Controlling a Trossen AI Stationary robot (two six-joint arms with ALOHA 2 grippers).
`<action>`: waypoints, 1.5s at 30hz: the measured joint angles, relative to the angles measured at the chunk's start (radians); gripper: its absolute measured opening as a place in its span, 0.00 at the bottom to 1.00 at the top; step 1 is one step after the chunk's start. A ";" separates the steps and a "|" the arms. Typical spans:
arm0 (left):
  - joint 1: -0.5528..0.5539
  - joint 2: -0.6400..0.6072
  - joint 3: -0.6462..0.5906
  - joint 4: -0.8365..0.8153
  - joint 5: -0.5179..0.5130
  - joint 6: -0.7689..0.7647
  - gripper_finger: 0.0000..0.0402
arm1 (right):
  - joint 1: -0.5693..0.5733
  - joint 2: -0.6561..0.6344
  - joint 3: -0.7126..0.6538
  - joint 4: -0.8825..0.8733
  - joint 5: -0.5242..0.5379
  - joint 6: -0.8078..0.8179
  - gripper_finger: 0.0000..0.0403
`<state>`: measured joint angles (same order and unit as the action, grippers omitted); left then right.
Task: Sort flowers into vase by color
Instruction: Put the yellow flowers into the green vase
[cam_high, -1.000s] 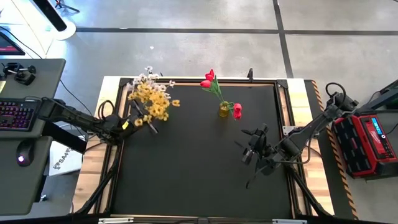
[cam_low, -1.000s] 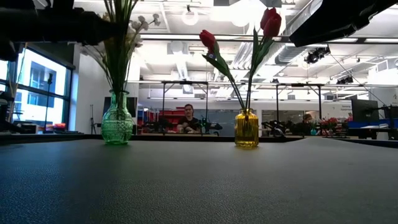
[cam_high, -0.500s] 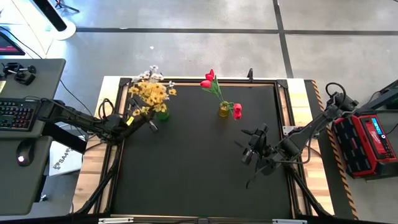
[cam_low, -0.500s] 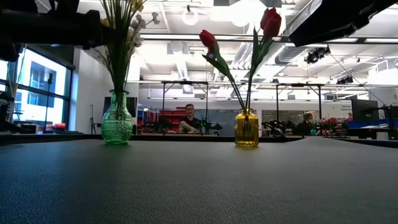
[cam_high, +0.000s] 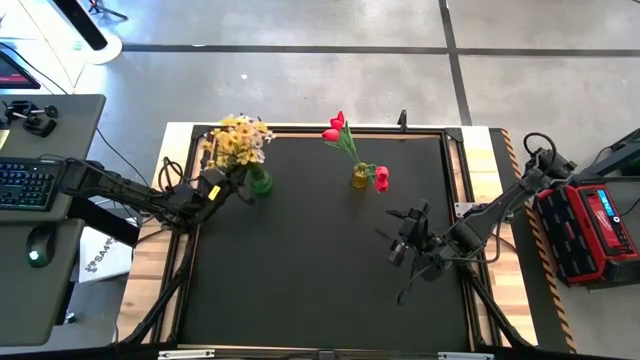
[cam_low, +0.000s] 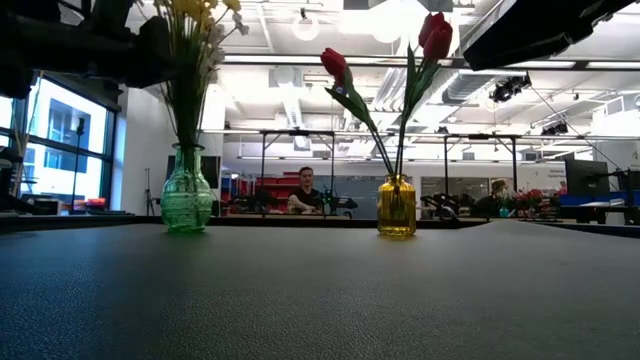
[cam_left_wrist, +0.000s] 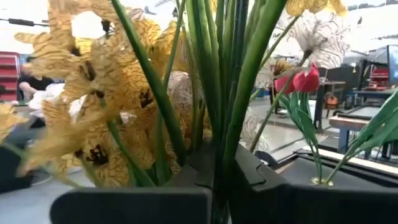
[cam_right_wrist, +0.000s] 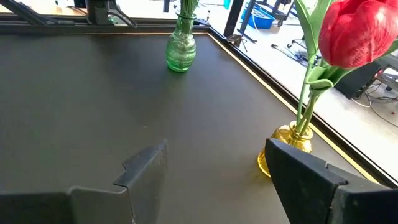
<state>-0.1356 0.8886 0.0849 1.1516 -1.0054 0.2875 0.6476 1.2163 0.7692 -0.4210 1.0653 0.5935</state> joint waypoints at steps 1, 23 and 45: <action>0.000 0.000 0.000 -0.003 0.000 -0.011 0.00 | 0.000 0.000 0.000 0.000 0.000 0.000 0.63; 0.000 0.001 0.000 -0.295 -0.029 -0.277 0.18 | 0.000 0.000 0.000 0.003 -0.004 0.000 0.63; -0.004 -0.141 0.208 -0.880 0.108 -0.322 0.37 | 0.000 0.000 0.000 0.002 -0.026 -0.010 0.63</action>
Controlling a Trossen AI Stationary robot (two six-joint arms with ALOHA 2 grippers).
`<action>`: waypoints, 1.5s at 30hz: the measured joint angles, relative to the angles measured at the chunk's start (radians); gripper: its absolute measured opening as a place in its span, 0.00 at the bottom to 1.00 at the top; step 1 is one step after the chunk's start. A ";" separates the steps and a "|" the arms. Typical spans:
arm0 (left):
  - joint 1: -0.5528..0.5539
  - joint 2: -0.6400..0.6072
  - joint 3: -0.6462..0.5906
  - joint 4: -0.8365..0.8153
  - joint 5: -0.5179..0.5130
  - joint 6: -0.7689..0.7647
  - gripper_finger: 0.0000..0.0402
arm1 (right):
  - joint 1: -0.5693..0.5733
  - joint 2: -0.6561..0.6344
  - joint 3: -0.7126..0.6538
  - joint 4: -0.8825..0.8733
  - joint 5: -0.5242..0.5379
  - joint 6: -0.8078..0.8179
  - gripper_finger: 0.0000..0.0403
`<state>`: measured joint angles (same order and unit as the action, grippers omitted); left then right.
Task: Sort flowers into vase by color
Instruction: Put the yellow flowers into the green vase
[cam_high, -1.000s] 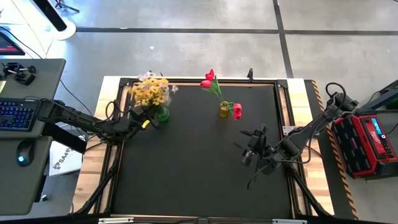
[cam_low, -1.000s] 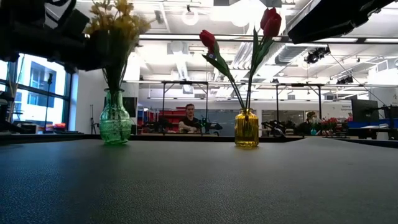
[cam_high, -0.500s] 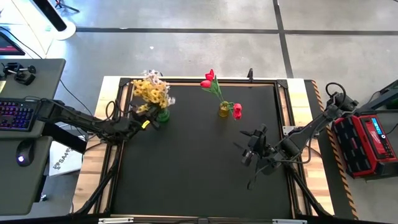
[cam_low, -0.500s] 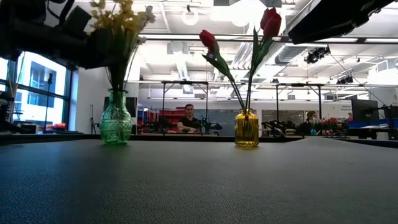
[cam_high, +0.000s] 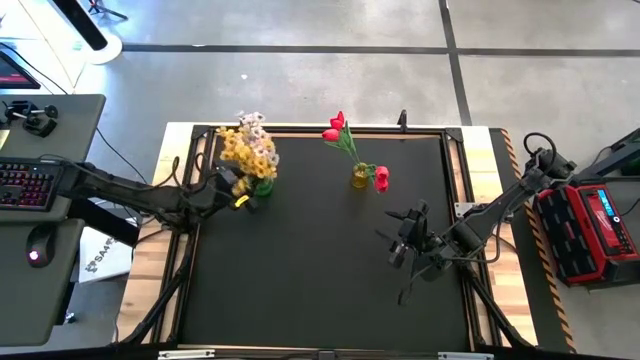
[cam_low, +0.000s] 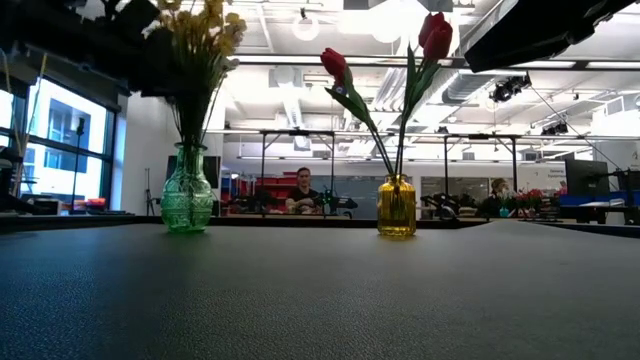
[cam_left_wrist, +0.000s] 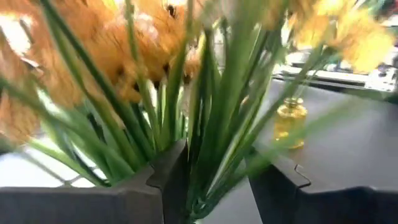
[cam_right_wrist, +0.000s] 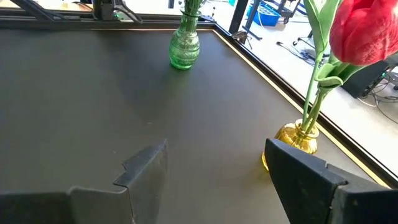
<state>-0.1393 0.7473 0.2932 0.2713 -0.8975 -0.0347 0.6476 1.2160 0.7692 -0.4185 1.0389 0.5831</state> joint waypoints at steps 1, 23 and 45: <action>0.000 -0.014 0.018 -0.049 0.017 -0.012 0.37 | 0.000 0.000 0.000 0.000 0.000 0.000 0.63; 0.003 -0.135 0.070 -0.247 0.099 -0.051 0.12 | 0.000 0.000 0.000 0.024 0.004 -0.008 0.63; 0.140 -0.131 -0.008 -0.260 0.199 -0.281 0.02 | 0.000 0.000 0.000 0.036 0.005 -0.008 0.63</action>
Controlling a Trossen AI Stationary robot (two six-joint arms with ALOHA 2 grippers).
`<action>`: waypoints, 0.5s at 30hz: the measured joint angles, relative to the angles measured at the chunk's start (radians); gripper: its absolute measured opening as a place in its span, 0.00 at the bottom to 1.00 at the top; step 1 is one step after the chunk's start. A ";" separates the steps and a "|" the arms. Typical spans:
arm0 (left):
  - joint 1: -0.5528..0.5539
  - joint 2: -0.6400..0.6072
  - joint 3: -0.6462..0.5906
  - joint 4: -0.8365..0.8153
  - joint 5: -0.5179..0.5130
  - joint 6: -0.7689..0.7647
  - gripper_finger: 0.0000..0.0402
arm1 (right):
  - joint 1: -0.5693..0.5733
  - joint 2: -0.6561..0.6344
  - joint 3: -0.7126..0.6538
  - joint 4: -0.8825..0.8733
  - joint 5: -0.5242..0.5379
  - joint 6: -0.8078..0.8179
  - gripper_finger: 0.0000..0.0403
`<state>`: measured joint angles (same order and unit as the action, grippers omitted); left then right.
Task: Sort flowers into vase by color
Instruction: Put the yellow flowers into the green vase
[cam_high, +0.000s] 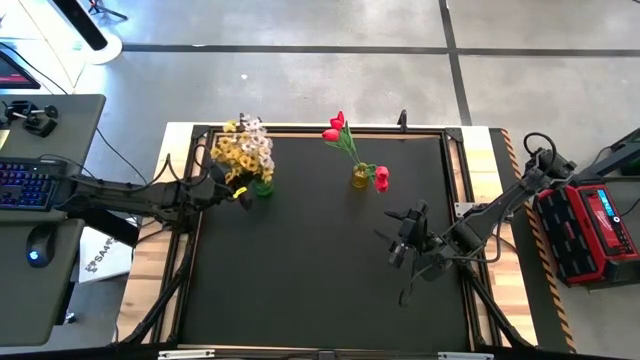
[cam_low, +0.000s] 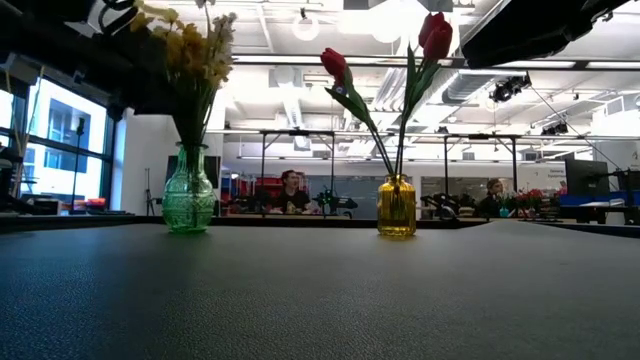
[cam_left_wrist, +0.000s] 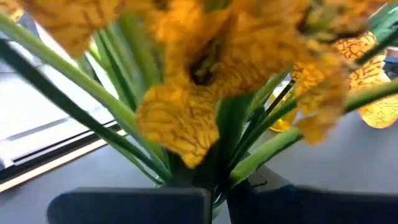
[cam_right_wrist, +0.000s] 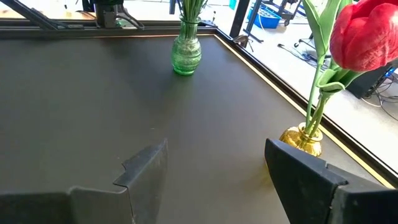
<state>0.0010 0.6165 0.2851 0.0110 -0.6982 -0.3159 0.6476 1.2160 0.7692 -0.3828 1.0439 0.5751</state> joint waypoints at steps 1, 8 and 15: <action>0.000 0.000 0.005 -0.001 0.009 0.001 0.03 | 0.000 0.000 0.000 0.000 0.000 0.000 0.63; 0.000 -0.001 0.088 -0.158 0.097 -0.038 0.23 | 0.000 0.000 0.000 0.000 0.000 -0.007 0.63; 0.000 -0.001 0.270 -0.444 0.101 -0.049 0.42 | 0.000 0.000 0.000 0.000 -0.001 -0.015 0.63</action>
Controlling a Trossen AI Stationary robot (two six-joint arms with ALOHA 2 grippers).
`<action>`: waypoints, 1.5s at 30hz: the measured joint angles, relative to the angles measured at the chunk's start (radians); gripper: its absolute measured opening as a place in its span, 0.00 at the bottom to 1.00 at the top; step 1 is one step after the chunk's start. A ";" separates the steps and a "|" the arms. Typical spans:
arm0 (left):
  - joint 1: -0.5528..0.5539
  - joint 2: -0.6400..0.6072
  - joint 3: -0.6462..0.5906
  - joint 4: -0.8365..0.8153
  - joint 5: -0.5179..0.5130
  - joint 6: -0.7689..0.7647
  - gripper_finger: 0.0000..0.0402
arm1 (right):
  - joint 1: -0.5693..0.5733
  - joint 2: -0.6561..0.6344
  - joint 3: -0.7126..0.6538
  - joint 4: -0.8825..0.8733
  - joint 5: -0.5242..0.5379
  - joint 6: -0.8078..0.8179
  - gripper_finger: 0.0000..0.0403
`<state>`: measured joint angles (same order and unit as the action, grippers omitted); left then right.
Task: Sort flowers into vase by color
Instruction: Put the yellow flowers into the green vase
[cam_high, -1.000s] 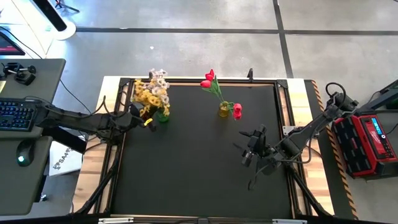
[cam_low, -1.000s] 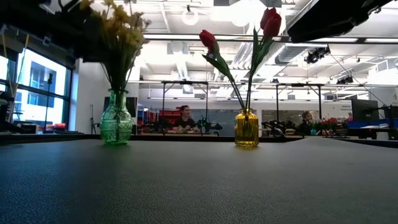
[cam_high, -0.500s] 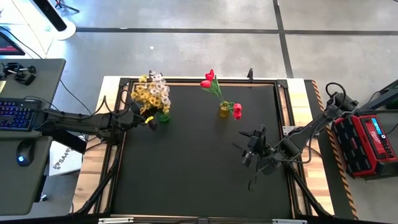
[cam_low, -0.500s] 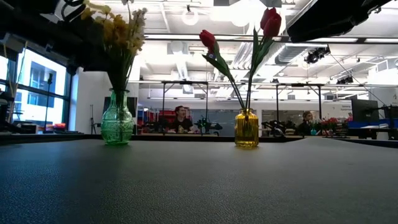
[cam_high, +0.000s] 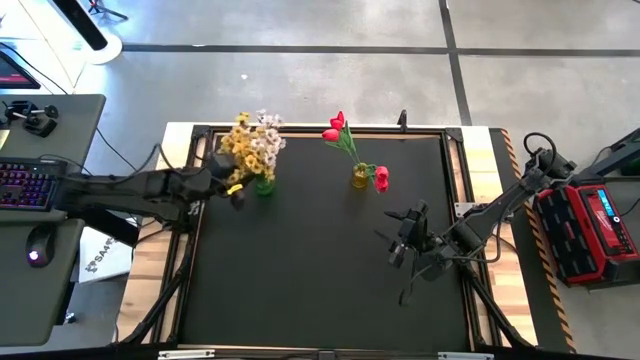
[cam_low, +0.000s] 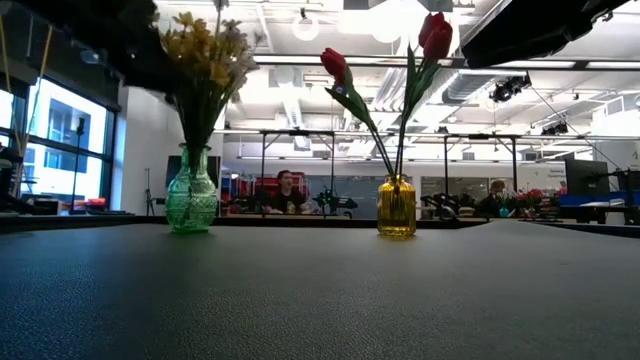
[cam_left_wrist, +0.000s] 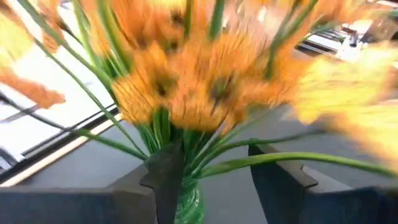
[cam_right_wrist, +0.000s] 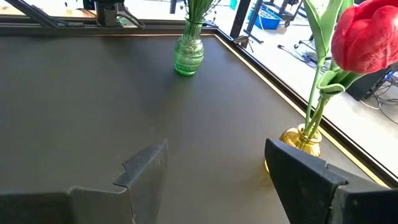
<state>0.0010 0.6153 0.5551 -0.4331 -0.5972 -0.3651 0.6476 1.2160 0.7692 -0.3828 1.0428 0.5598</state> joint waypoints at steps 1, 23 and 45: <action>0.000 0.000 0.029 -0.035 0.007 0.001 0.43 | 0.000 0.000 0.000 0.000 0.000 0.000 0.63; -0.112 0.214 0.331 -0.599 0.312 -0.345 0.30 | 0.000 0.000 0.000 0.000 -0.003 -0.012 0.63; -0.533 0.366 -0.136 -0.112 -0.073 -0.741 0.29 | -0.004 0.000 0.000 0.000 0.004 -0.045 0.63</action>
<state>-0.5324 0.9816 0.4192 -0.5451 -0.6703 -1.1061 0.6436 1.2160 0.7692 -0.3832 1.0472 0.5144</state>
